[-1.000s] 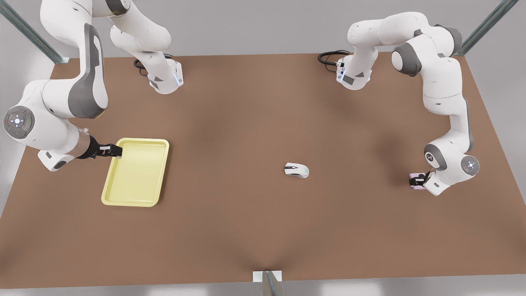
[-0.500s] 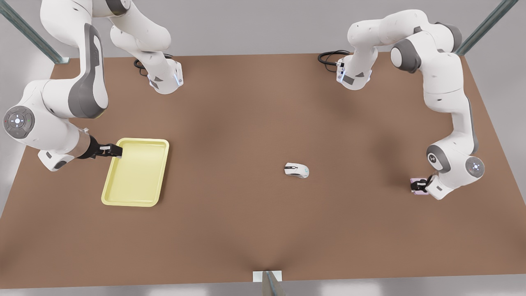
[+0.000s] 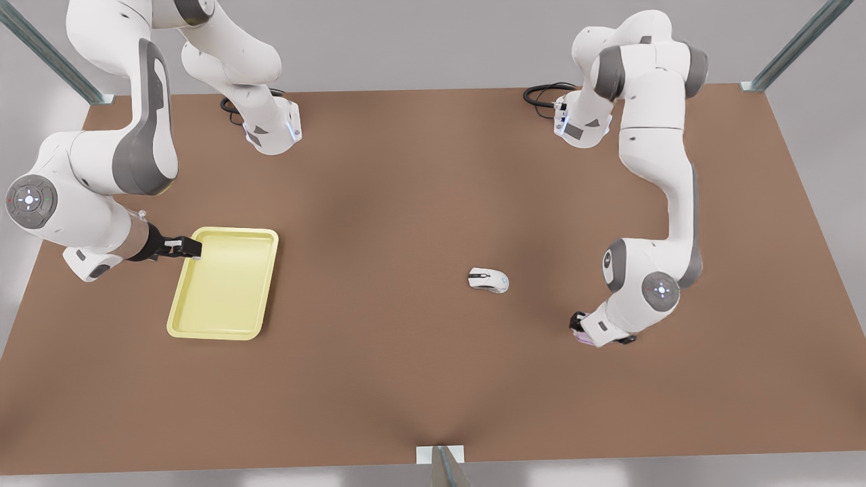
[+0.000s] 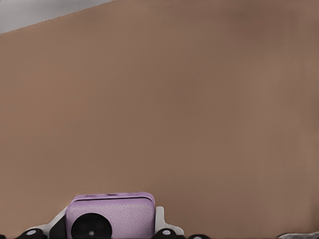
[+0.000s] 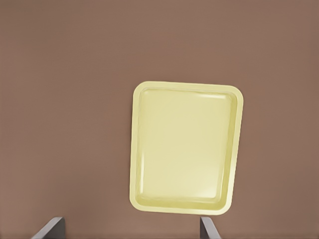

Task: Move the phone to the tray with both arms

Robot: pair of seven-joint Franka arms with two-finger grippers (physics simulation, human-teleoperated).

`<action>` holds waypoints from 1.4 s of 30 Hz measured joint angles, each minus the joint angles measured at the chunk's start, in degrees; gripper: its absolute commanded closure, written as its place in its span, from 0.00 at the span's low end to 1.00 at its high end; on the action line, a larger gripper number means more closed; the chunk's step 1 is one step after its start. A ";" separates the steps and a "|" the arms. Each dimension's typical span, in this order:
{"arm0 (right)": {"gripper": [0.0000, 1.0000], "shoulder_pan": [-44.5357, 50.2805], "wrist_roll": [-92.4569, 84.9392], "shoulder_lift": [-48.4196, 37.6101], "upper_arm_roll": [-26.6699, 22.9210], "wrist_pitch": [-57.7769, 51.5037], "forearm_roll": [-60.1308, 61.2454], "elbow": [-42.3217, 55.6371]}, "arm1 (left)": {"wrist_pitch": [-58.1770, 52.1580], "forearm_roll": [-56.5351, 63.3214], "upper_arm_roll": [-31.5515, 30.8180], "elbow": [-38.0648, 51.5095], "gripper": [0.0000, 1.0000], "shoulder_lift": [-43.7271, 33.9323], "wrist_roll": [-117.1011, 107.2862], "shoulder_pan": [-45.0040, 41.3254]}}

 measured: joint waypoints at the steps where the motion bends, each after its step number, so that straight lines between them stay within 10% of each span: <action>1: 0.00 -0.01 0.00 -0.01 0.02 -0.04 0.00 0.00 | -1.11 -0.06 -0.02 0.73 0.20 0.09 -1.79 -1.81; 20: 0.00 0.02 -0.10 0.24 0.01 -0.28 0.00 0.06 | -5.98 -0.17 -1.60 19.30 0.20 14.56 -41.71 -33.36; 37: 0.00 -0.14 0.22 3.06 -0.01 0.09 -0.08 1.83 | -3.49 0.01 -5.22 23.25 0.18 22.79 -52.38 -40.12; 39: 0.00 -0.18 0.25 3.08 -0.01 0.18 -0.09 1.83 | -3.31 -0.02 -5.16 23.27 0.00 23.03 -52.54 -40.24; 42: 0.00 -0.11 0.30 3.09 -0.01 0.28 -0.20 1.88 | -3.16 0.01 -5.04 23.34 0.00 22.86 -52.72 -40.18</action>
